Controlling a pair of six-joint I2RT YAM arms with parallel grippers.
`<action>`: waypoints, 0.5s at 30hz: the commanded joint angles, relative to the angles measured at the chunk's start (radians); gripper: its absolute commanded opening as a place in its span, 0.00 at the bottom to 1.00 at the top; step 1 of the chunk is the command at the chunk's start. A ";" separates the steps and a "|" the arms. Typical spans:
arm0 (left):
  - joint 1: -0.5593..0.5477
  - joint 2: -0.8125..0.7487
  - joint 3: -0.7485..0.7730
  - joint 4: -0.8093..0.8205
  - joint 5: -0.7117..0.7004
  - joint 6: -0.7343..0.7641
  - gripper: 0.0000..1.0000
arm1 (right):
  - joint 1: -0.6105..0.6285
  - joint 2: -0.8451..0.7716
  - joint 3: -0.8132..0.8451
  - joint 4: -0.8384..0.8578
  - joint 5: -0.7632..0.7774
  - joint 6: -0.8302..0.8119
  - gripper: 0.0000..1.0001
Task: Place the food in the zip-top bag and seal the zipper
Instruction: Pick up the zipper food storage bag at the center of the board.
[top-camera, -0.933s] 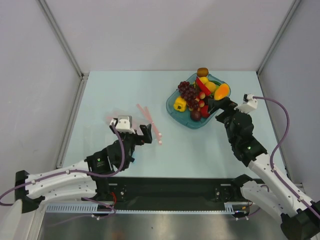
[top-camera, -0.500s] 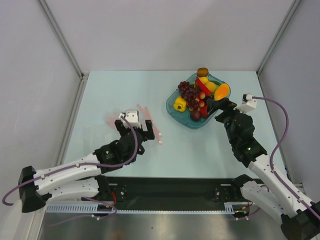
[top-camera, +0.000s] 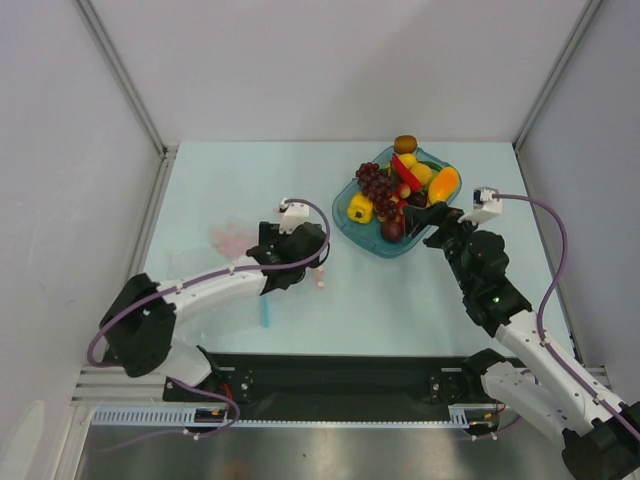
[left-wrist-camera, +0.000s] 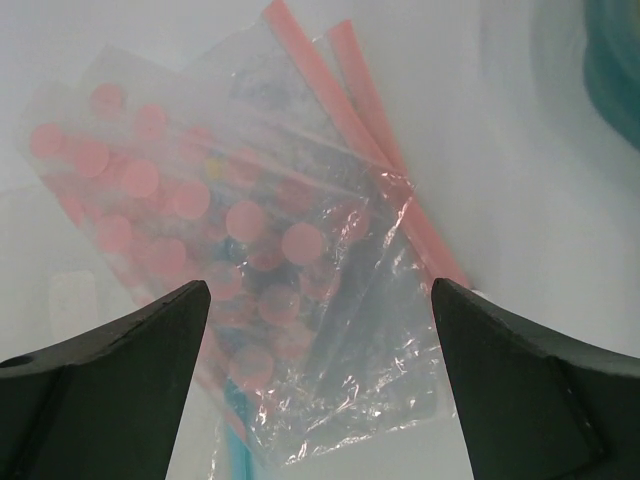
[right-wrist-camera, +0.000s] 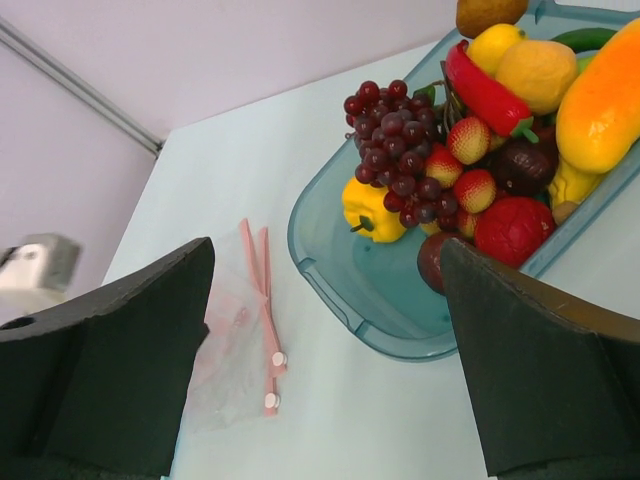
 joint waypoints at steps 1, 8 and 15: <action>0.025 0.069 0.080 -0.060 0.049 -0.010 0.98 | 0.004 -0.025 -0.004 0.062 -0.031 -0.023 1.00; 0.088 0.150 0.092 -0.059 0.136 -0.008 0.88 | 0.004 -0.045 -0.015 0.079 -0.068 -0.027 1.00; 0.159 0.210 0.094 -0.040 0.216 0.005 0.72 | 0.004 -0.071 -0.038 0.108 -0.092 -0.039 1.00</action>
